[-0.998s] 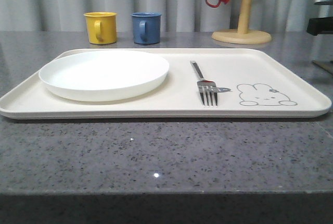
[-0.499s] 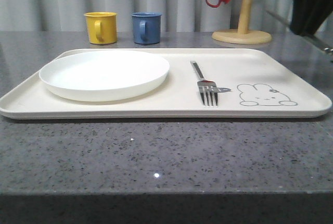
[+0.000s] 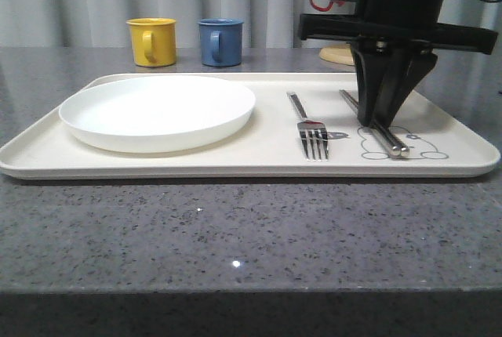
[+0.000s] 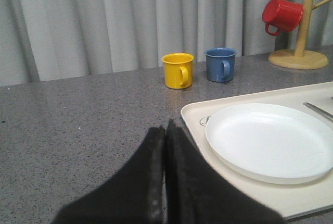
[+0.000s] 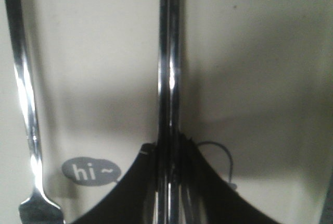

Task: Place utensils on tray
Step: 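Lay the chopsticks on the tray beside the fork and release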

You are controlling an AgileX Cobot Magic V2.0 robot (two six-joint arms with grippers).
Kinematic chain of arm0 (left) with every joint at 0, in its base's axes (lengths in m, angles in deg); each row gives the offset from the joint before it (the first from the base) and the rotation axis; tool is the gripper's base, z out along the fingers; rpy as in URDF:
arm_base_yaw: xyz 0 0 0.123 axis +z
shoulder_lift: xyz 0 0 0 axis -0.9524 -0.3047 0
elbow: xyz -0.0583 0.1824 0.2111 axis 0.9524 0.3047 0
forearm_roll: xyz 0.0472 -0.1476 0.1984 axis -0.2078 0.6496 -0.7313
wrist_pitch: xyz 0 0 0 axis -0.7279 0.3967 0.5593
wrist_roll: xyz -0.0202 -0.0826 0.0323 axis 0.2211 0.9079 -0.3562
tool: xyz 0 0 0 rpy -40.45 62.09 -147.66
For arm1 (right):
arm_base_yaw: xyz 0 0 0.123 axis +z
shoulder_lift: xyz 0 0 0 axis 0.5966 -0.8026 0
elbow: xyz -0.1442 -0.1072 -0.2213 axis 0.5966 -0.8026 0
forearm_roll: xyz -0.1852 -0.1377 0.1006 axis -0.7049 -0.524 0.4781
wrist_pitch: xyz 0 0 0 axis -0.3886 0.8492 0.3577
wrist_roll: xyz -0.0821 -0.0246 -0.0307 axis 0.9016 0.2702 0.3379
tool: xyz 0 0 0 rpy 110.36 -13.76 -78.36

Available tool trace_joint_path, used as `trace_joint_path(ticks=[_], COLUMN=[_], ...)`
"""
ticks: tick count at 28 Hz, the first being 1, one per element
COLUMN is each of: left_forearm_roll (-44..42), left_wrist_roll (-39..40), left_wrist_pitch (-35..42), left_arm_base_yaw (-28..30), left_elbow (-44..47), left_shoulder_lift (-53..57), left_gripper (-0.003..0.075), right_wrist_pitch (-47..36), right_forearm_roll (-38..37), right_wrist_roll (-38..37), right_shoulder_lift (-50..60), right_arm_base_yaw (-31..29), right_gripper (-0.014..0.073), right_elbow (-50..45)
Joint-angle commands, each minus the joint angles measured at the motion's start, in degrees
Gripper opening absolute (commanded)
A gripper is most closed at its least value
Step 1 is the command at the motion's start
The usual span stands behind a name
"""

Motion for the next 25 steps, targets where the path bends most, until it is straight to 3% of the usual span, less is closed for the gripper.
trace_joint_path(ticks=[1, 9, 16, 25], left_forearm_roll=[0.71, 0.71, 0.71, 0.71], left_wrist_roll=[0.7, 0.7, 0.7, 0.7], left_wrist_pitch=[4.75, 4.75, 4.75, 4.75], left_arm_base_yaw=[-0.04, -0.04, -0.04, -0.04], left_elbow=[-1.56, -1.56, -1.56, -1.56], left_shoulder_lift=[-0.66, -0.66, -0.66, -0.66], left_gripper=[-0.0018, -0.0018, -0.0018, -0.0018], right_wrist_pitch=[-0.55, 4.17, 8.21, 8.21], right_forearm_roll=[1.33, -2.39, -5.02, -5.02], right_wrist_roll=[-0.07, 0.64, 8.48, 19.09], right_shoulder_lift=[2.19, 2.69, 5.01, 7.82], right_arm_base_yaw=[-0.11, -0.11, -6.04, -24.22], right_gripper=[0.0044, 0.0286, 0.0294, 0.0294], right_elbow=[1.92, 6.55, 11.39, 11.14])
